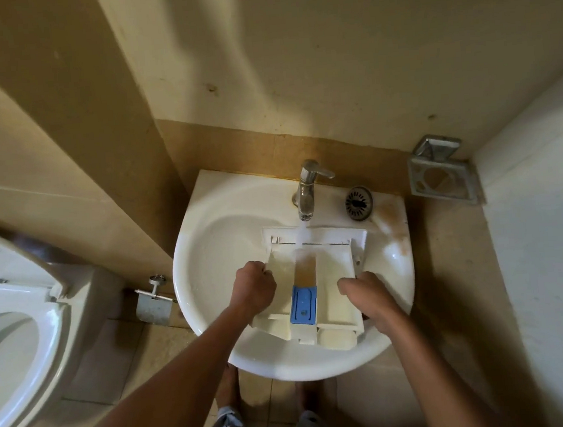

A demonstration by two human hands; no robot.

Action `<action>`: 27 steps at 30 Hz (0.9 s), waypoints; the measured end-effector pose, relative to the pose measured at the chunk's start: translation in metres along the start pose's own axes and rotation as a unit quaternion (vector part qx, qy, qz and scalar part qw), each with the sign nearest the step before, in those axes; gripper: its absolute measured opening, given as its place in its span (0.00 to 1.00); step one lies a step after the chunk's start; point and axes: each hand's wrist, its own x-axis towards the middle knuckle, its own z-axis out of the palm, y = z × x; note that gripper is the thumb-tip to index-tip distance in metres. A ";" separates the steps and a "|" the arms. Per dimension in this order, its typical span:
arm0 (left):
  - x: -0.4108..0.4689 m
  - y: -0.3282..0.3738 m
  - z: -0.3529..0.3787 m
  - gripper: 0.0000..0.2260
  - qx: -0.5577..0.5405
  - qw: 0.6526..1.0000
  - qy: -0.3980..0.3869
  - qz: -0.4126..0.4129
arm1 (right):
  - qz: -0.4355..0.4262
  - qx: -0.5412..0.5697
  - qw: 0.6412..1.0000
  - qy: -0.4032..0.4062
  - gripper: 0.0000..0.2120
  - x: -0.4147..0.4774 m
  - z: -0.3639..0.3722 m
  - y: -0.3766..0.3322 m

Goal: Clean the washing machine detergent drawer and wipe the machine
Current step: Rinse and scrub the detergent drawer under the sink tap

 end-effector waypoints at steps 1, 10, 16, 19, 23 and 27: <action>0.001 0.002 -0.001 0.15 0.004 1.000 -0.012 -0.009 | 0.004 0.011 1.000 -0.013 0.04 -0.006 -0.007 -0.005; 0.007 0.023 -0.018 0.09 0.071 0.972 -0.220 -0.048 | 0.037 0.082 0.993 -0.069 0.24 -0.039 -0.043 -0.055; 0.008 0.023 -0.034 0.04 -0.004 0.916 -0.388 -0.101 | 0.049 -0.035 0.998 -0.010 0.37 -0.042 -0.039 -0.096; 0.010 0.018 -0.034 0.07 -0.132 0.852 -0.474 -0.178 | 0.041 -0.098 0.994 0.017 0.40 -0.040 -0.037 -0.115; 0.014 0.018 -0.035 0.11 -0.175 0.813 -0.511 -0.219 | 0.035 -0.130 0.990 0.030 0.40 -0.038 -0.034 -0.129; 0.004 0.036 -0.051 0.06 -0.093 0.871 -0.445 -0.187 | 0.057 -0.060 0.997 -0.007 0.36 -0.037 -0.035 -0.114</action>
